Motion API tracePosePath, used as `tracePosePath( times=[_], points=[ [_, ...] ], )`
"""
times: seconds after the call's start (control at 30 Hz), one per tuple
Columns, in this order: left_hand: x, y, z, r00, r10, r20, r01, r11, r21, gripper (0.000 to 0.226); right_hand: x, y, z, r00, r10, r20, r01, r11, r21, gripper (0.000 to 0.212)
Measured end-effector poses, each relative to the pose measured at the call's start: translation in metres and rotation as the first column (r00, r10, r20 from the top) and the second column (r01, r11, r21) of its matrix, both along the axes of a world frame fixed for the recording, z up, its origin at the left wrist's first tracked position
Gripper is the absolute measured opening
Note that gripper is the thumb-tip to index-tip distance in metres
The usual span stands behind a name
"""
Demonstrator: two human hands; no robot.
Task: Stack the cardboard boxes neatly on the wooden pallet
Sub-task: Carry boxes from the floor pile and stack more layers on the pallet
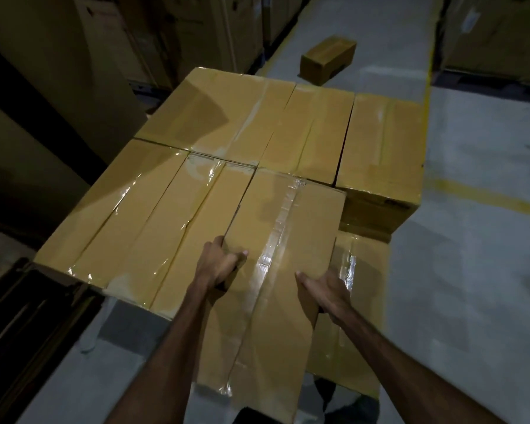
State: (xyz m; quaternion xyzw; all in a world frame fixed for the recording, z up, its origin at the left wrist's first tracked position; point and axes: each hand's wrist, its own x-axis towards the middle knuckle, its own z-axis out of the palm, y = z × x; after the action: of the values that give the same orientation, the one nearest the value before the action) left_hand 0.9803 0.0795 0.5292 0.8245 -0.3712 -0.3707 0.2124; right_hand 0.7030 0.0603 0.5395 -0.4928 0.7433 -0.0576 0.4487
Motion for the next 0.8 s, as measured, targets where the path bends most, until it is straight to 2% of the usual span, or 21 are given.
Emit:
tracePosePath(
  times=[0.43, 0.6, 0.73, 0.8],
  points=[
    [0.014, -0.043, -0.026, 0.995, -0.09, 0.053, 0.083, 0.99, 0.113, 0.118, 0.022, -0.043, -0.027, 1.0, 0.011, -0.014, -0.011, 1.0, 0.004, 0.093],
    [0.018, -0.051, -0.036, 0.995, -0.094, 0.031, 0.09, 0.99, 0.112, 0.113, 0.027, -0.05, -0.041, 1.0, 0.008, -0.009, -0.008, 1.0, 0.015, 0.092],
    [0.028, -0.058, -0.044, 0.993, -0.107, -0.055, 0.111, 0.99, 0.09, 0.089, 0.026, -0.055, -0.048, 1.0, -0.005, 0.0, 0.005, 1.0, 0.011, 0.089],
    [0.035, -0.063, -0.053, 0.992, -0.12, -0.035, 0.123, 0.988, 0.096, 0.091, 0.025, -0.058, -0.051, 1.0, -0.011, -0.013, 0.011, 1.0, 0.011, 0.089]
  ],
)
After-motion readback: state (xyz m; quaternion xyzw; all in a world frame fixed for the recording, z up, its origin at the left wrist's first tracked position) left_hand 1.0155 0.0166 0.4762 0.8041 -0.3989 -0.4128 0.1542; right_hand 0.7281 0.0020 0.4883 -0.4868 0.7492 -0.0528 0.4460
